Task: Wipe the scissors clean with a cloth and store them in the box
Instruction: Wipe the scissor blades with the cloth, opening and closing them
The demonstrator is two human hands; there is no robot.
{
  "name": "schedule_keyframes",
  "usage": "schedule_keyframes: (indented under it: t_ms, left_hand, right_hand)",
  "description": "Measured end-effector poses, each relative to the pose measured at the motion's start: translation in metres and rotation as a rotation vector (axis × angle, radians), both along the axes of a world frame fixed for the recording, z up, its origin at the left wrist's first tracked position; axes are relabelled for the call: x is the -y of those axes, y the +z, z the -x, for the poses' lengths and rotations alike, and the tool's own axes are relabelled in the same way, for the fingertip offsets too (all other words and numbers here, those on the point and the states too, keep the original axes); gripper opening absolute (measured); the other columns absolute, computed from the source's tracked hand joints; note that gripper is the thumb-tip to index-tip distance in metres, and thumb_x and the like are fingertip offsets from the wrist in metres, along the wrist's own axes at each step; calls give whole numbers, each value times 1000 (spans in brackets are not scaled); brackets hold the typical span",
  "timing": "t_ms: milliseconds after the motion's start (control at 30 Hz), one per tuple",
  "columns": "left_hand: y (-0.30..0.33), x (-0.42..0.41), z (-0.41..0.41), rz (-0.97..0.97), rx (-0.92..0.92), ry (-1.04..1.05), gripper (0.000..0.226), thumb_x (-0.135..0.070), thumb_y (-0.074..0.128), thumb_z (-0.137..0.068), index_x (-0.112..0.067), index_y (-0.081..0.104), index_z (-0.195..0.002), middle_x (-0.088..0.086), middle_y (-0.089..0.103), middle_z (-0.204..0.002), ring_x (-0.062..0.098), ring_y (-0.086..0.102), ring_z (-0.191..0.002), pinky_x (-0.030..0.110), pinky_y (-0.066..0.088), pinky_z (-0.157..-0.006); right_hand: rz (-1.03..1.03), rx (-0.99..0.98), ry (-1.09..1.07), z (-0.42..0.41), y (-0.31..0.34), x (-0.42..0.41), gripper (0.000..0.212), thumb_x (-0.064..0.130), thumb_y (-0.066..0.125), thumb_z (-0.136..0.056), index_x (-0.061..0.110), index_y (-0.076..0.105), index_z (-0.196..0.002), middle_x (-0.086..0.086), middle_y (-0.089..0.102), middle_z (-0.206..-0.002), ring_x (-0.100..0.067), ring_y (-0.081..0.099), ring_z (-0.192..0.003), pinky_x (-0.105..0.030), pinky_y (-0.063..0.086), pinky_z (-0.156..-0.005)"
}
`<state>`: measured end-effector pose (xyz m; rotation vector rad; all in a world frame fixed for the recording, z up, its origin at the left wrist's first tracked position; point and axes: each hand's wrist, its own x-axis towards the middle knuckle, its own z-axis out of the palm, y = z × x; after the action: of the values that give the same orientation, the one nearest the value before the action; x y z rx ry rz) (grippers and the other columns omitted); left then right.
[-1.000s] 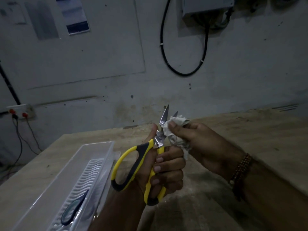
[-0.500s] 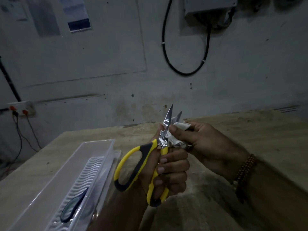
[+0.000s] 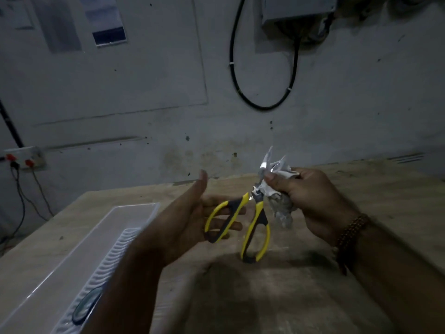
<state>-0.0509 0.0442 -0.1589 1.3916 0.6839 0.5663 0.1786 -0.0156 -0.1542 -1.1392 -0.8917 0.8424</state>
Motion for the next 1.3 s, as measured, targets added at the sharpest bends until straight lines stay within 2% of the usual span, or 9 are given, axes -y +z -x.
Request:
schedule_keyframes:
  t_ms: [100, 167, 267, 367, 500, 633, 933, 1133, 1300]
  left_hand:
    - [0, 13, -16, -433, -309, 93, 45, -54, 76, -85, -28, 72, -122, -2, 81, -105, 18, 77, -91, 39, 58, -79]
    - [-9, 16, -27, -603, -391, 184, 41, -42, 89, -78, -30, 74, -114, -6, 78, -87, 5, 71, -71, 27, 53, -65]
    - [-12, 19, -34, -725, -395, 317, 34, -44, 92, -73, -32, 78, -102, -10, 76, -79, -5, 64, -60, 22, 47, -61]
    - [-12, 21, -35, -876, -405, 319, 32, -52, 91, -67, -35, 80, -93, -17, 79, -82, -4, 72, -73, 31, 57, -66]
    - [-16, 19, -38, -828, -463, 308, 38, -55, 91, -66, -24, 70, -70, -10, 65, -56, 4, 55, -49, 28, 49, -55]
    - [-19, 18, -41, -795, -450, 276, 47, -51, 90, -71, -24, 53, -59, -12, 49, -46, 5, 43, -45, 27, 40, -52]
    - [-15, 21, -47, -971, -481, 298, 51, -57, 87, -70, -23, 51, -58, -9, 45, -46, 4, 40, -43, 17, 30, -46]
    - [-16, 19, -49, -998, -481, 301, 52, -60, 86, -70, -22, 52, -60, -8, 43, -46, 5, 41, -43, 18, 33, -44]
    - [-15, 21, -50, -1007, -497, 275, 50, -62, 84, -71, -23, 54, -61, -9, 47, -48, 4, 42, -42, 16, 31, -44]
  right_hand:
    - [-5, 42, -41, 4, -5, 0, 20, 12, 77, -89, -3, 78, -102, -22, 80, -99, -20, 72, -73, -22, 54, -51]
    - [-10, 45, -58, 7, -4, 0, 18, 12, 78, -88, -1, 79, -101, -18, 81, -95, -17, 75, -70, -21, 54, -51]
    - [28, 48, -44, 9, -4, 1, 19, 17, 78, -89, 3, 80, -102, -11, 82, -92, -19, 80, -79, -20, 55, -51]
    - [55, 23, 14, 15, -6, 2, 19, 19, 79, -89, 5, 81, -101, -9, 83, -91, -24, 80, -83, -25, 59, -57]
    - [42, -13, 48, 21, -8, 2, 19, 18, 78, -89, 4, 81, -101, -9, 83, -92, -20, 79, -79, -21, 57, -55]
    - [22, -81, 51, 25, -9, 1, 21, 15, 76, -91, 0, 79, -106, -14, 82, -97, -23, 80, -81, -23, 59, -58]
    - [-16, -264, 45, 29, -7, 0, 23, 11, 71, -94, -5, 75, -111, -21, 80, -99, -27, 80, -78, -28, 61, -57]
    - [-4, -222, -19, 25, -9, -7, 11, 14, 73, -93, 6, 78, -98, -19, 80, -100, -31, 80, -84, -33, 63, -67]
    - [-10, -225, -57, 23, -9, -10, 21, 14, 74, -92, -2, 77, -106, -20, 80, -98, -30, 79, -80, -30, 63, -62]
